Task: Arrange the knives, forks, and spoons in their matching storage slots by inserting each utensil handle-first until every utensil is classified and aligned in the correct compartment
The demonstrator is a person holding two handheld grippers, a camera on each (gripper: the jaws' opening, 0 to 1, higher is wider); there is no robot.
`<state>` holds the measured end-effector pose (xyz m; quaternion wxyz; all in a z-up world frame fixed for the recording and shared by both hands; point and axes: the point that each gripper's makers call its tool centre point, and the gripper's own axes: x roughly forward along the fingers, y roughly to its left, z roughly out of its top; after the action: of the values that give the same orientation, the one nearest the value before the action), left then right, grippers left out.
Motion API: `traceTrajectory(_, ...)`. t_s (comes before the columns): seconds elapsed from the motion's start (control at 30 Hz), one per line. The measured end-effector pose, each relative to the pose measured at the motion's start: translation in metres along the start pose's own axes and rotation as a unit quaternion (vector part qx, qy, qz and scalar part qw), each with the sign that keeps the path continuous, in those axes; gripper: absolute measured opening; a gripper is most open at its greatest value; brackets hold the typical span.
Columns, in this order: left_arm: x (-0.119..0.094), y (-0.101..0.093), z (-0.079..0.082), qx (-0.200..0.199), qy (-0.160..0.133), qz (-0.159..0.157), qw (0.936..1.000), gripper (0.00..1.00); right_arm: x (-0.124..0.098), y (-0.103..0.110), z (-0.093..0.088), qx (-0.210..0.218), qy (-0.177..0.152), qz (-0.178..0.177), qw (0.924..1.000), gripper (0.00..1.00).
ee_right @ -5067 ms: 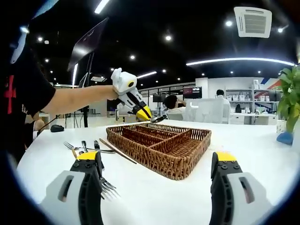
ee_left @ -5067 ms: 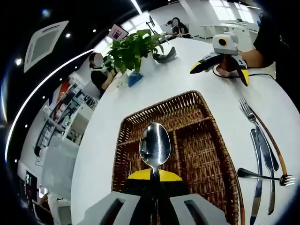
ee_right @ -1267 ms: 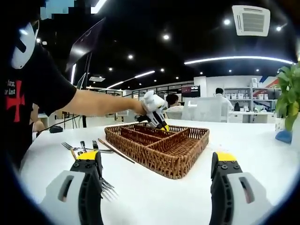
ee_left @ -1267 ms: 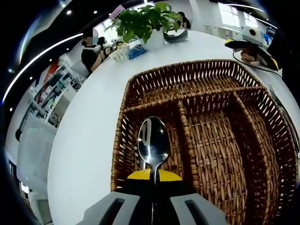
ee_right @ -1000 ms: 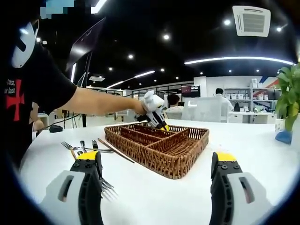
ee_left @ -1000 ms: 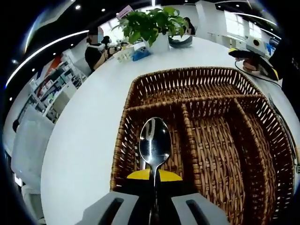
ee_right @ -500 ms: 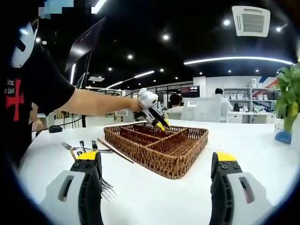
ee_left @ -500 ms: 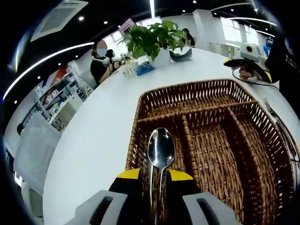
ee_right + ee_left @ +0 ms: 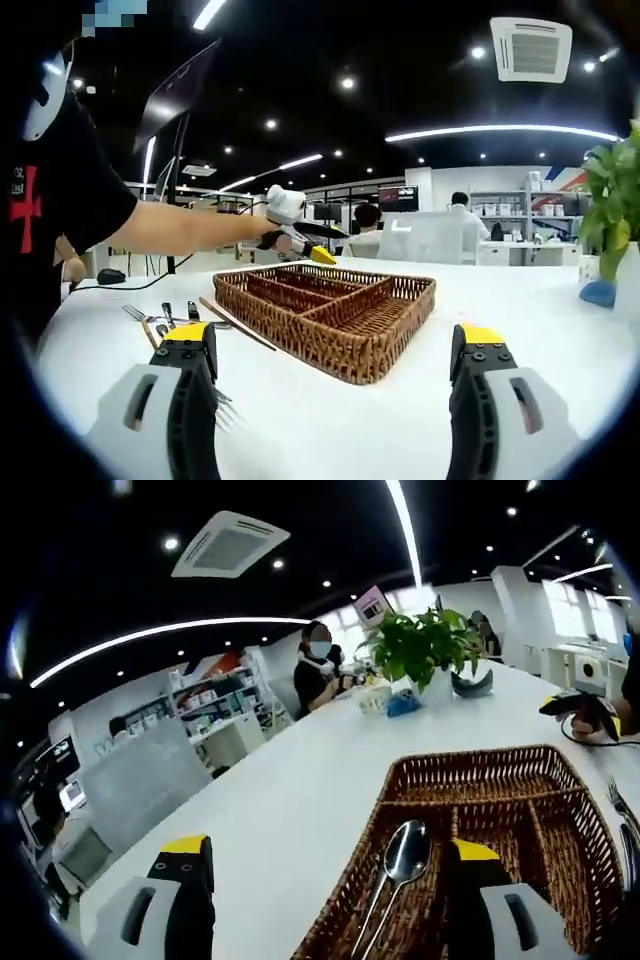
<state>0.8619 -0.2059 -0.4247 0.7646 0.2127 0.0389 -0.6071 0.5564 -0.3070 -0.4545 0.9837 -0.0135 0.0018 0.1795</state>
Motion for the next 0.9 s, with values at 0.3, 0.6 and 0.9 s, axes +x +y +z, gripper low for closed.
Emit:
traceTrajectory(0.3, -0.035, -0.020, -0.006, -0.024, -0.011, 0.034, 0.9991, 1.00, 0.000, 0.002, -0.002, -0.002, 0.003, 0.002, 1.0000, 1.00)
traceTrajectory(0.6, -0.075, -0.052, -0.013, -0.053, -0.034, 0.065, 0.9959, 1.00, 0.000, 0.003, -0.003, -0.003, 0.004, 0.000, 1.0000, 1.00)
traceTrajectory(0.9, -0.109, -0.093, -0.026, -0.091, -0.049, 0.090, 0.9906, 1.00, 0.000, 0.005, -0.002, -0.011, 0.006, -0.003, 0.9999, 1.00)
